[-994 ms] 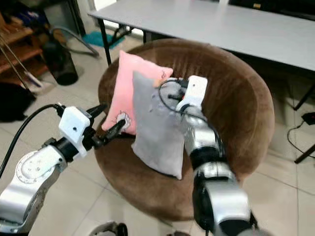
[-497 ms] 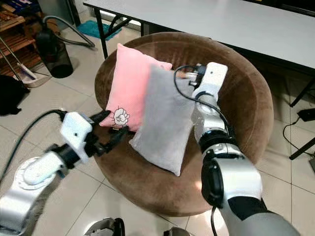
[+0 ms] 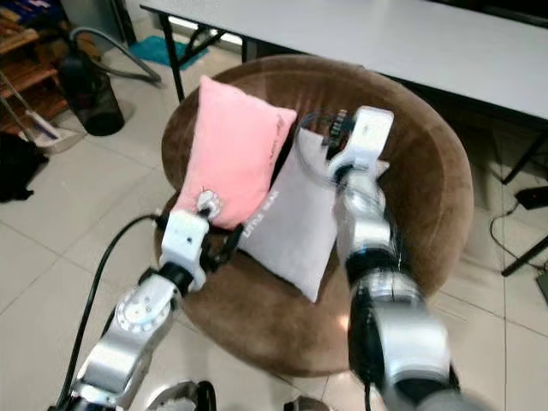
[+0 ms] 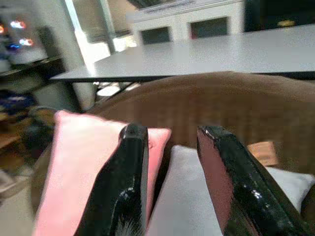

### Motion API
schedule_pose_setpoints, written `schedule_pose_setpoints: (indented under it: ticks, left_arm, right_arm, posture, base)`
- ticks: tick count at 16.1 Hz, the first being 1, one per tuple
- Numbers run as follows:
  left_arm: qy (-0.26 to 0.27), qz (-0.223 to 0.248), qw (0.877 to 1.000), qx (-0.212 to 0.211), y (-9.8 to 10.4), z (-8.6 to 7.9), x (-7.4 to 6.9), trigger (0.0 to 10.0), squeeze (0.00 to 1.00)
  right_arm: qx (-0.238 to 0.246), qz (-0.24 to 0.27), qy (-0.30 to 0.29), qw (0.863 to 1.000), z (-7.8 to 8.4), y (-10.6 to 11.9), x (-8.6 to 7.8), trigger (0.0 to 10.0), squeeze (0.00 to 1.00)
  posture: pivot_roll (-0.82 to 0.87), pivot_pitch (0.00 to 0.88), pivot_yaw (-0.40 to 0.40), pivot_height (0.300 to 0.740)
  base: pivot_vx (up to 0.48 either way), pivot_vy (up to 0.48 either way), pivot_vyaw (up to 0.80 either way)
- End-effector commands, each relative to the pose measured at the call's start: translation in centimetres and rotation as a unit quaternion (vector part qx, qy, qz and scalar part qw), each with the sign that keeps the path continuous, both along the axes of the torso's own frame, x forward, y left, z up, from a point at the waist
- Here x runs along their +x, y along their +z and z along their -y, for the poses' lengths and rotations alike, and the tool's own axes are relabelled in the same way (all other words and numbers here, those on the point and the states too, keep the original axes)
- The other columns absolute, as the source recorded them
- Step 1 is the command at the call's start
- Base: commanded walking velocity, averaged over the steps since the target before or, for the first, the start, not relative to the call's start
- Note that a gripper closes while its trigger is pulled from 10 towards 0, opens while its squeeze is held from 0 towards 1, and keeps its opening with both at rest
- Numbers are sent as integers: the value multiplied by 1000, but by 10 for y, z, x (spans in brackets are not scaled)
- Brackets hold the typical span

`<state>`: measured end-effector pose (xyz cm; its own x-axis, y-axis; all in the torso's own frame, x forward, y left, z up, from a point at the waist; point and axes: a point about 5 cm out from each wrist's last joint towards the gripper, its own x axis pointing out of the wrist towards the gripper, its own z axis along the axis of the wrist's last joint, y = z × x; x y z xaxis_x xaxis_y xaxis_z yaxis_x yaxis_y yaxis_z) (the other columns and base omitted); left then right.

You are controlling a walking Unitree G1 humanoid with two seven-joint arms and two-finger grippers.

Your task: Move the pillow to the sofa from floor

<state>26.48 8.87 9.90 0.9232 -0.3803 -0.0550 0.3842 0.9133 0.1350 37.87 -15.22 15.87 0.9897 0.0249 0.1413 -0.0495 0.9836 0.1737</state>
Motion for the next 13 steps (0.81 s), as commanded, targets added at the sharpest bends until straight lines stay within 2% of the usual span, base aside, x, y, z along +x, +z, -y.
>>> schedule_pose_setpoints:
  ticks: [1, 2, 3, 4, 5, 6, 8, 9, 13]
  left_arm:
    - [6, -4, 1000, 17, -10, 3, 0, 10000, 0]
    - [5, -6, 1000, 25, -14, 5, 0, 10000, 0]
    - [10, -11, 999, 34, -21, 1, 1, 10000, 0]
    - [18, -14, 999, 36, -23, -9, -1, 10000, 0]
    - [29, -13, 998, 48, -25, -32, -4, 10000, 0]
    - [36, -4, 998, 48, -16, -61, -10, 10000, 0]
    - [33, 6, 998, 55, -10, -76, -10, 10000, 0]
    - [29, 13, 998, 58, -7, -79, -6, 10000, 0]
    - [8, 16, 998, 52, -1, -72, 4, 10000, 0]
  right_arm:
    - [2, 9, 16, 1000, 0, 2, -12, 10000, 0]
    - [-12, -4, 16, 1000, 3, -4, -22, 10000, 0]
    - [-50, -34, 17, 998, 6, -18, -45, 10000, 0]
    - [-63, -51, 15, 997, 6, -26, -59, 10000, 0]
    - [-90, -64, 14, 994, 5, -33, -86, 10000, 0]
    - [-104, -77, 5, 992, 4, -37, -105, 10000, 0]
    - [-114, -92, -6, 989, 4, -40, -117, 10000, 0]
    - [-110, -107, -29, 988, 6, -41, -126, 10000, 0]
    - [-124, -139, -70, 980, 9, -37, -136, 10000, 0]
  posture:
    - [-6, 48, -24, 740]
    - [-7, 47, -22, 740]
    - [-19, 43, -17, 740]
    - [-21, 43, -15, 740]
    - [-38, 43, -7, 740]
    - [-42, 45, -4, 740]
    - [-54, 47, 6, 740]
    - [-61, 45, 14, 740]
    - [-79, 36, 32, 740]
  base:
    - [0, 0, 0]
    - [0, 0, 0]
    - [0, 0, -800]
    - [0, 0, -800]
    - [0, 0, -800]
    - [0, 0, -800]
    - [0, 0, -800]
    - [0, 0, -800]
    - [0, 0, -800]
